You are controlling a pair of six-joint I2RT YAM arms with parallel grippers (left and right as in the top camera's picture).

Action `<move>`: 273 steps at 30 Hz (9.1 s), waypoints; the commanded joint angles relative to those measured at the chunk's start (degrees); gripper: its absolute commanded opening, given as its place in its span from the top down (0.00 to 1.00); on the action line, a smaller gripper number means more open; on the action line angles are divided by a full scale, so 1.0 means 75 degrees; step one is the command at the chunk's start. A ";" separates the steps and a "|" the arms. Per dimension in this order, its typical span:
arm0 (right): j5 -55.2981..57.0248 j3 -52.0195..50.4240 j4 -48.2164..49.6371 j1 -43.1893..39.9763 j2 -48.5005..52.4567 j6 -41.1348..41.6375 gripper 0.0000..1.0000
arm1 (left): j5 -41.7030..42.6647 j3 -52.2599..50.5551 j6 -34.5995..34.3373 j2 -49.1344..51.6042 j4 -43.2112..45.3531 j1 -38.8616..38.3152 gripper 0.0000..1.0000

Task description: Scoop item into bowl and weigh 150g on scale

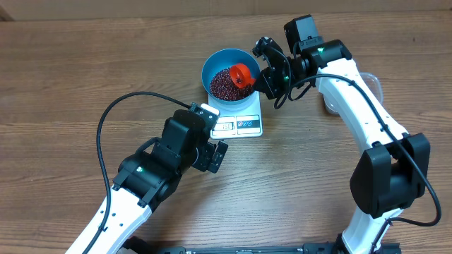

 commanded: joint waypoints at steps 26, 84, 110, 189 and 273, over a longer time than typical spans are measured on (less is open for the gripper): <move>-0.0294 0.0224 -0.0157 -0.0006 -0.0009 0.0154 0.97 | 0.0093 0.0003 0.0137 0.0026 0.0029 0.0032 0.01; 0.3844 0.1378 -0.3299 -0.3821 -0.1040 0.0140 0.96 | 0.0093 0.0003 0.0137 0.0026 0.0029 0.0032 0.01; 0.2425 0.0574 -0.2640 -0.3028 -0.1029 0.0898 0.96 | 0.0093 0.0003 0.0137 0.0026 0.0029 0.0032 0.01; 0.2226 -0.1148 -0.2518 -0.3692 -0.3427 0.0393 0.00 | 0.0090 0.0003 0.0137 0.0026 0.0029 0.0032 0.00; 0.2224 -0.1148 -0.2509 -0.3692 -0.3523 0.0423 0.00 | 0.0093 0.0003 0.0137 0.0026 0.0023 0.0032 0.00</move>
